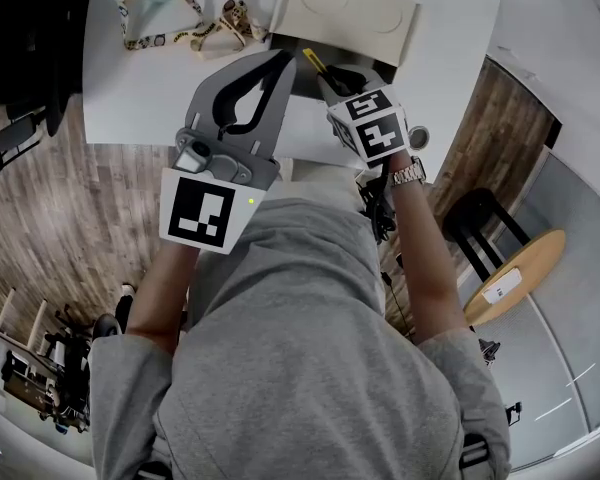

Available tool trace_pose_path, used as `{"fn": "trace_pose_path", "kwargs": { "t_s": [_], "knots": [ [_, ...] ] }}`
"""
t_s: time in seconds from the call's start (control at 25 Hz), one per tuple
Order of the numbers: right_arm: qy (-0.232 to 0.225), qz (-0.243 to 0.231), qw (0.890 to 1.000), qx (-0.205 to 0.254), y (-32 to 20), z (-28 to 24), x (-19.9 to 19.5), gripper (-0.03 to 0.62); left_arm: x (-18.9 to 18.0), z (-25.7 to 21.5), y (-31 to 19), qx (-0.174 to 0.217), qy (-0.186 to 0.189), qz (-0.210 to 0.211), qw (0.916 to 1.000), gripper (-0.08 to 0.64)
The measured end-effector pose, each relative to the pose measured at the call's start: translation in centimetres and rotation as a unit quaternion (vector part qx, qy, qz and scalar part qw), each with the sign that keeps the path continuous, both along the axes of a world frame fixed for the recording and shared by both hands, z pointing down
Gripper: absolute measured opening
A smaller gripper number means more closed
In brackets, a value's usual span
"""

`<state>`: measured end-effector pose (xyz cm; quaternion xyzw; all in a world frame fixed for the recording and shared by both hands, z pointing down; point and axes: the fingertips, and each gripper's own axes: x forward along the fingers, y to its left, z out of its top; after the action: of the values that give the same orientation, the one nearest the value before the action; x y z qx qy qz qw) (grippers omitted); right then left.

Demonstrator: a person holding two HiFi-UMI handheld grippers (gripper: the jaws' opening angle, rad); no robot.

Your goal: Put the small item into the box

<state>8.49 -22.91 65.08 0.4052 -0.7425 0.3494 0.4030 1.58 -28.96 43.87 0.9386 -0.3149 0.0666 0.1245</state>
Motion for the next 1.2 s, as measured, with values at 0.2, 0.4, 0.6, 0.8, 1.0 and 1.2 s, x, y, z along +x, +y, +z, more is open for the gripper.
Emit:
{"fn": "trace_pose_path", "kwargs": {
  "t_s": [0.2,0.4,0.6,0.8,1.0,1.2],
  "knots": [
    [0.010,-0.006,1.000,-0.016,-0.1,1.0,-0.2,0.081,-0.2,0.3,-0.3,-0.003,-0.002,-0.003,1.0000,0.003],
    [0.016,-0.010,1.000,-0.024,-0.1,1.6,-0.1,0.081,-0.5,0.5,-0.4,-0.005,-0.004,-0.003,1.0000,0.003],
    [0.024,-0.012,0.999,-0.034,-0.2,2.2,0.2,0.081,-0.7,0.5,-0.5,-0.006,-0.004,-0.005,1.0000,0.003],
    [0.030,-0.015,0.999,-0.043,-0.2,2.8,0.4,0.081,-1.1,0.6,-0.5,-0.009,-0.006,-0.006,0.9999,0.003],
    [0.032,-0.016,0.998,-0.051,-0.1,3.5,0.8,0.081,-1.3,0.9,-0.4,-0.009,-0.008,-0.008,0.9999,0.003],
    [0.030,-0.012,0.998,-0.058,0.0,3.9,1.0,0.081,-1.5,1.1,-0.5,-0.010,-0.008,-0.011,0.9999,0.003]
  ]
}}
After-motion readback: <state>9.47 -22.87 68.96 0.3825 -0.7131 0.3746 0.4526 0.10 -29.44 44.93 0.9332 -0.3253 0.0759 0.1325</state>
